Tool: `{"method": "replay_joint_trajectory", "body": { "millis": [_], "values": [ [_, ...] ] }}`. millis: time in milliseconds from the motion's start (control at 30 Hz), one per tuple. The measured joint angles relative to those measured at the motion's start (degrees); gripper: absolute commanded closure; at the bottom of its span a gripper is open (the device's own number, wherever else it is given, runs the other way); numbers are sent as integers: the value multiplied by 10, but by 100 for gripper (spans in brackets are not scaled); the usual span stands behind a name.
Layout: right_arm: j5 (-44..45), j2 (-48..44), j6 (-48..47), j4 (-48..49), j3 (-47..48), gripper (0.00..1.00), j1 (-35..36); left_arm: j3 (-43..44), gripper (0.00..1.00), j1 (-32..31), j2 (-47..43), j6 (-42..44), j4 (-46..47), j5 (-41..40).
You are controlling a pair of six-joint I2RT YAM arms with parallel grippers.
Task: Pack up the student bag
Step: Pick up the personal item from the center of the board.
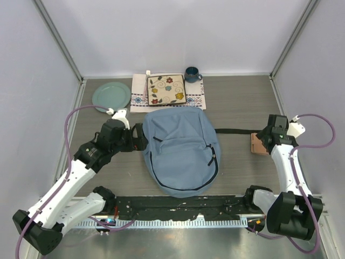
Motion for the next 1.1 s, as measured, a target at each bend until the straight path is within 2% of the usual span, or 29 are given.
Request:
{"method": "replay_joint_trajectory", "body": {
  "millis": [333,533,667,800,900,1000,1100],
  "values": [
    [-29,35,-9,37,-64,6,-42,-26,0,1,4,-9,14,45],
    [-63,127,-21,89,-71,5,-46,-38,0,1,16,-24,28,71],
    [-95,152,-28,120,-70,6,-47,-42,1,1,14,-31,37,76],
    [-155,146,-33,157,-89,6,-47,-47,0,1,14,-41,41,79],
    [-209,109,-34,170,-111,6,-47,-50,1,1,14,-44,43,80],
    [-241,59,-34,147,-126,5,-45,-51,0,1,14,-46,44,80],
    [-236,7,-35,121,-119,4,-45,-51,1,1,14,-47,44,80]
  ]
}}
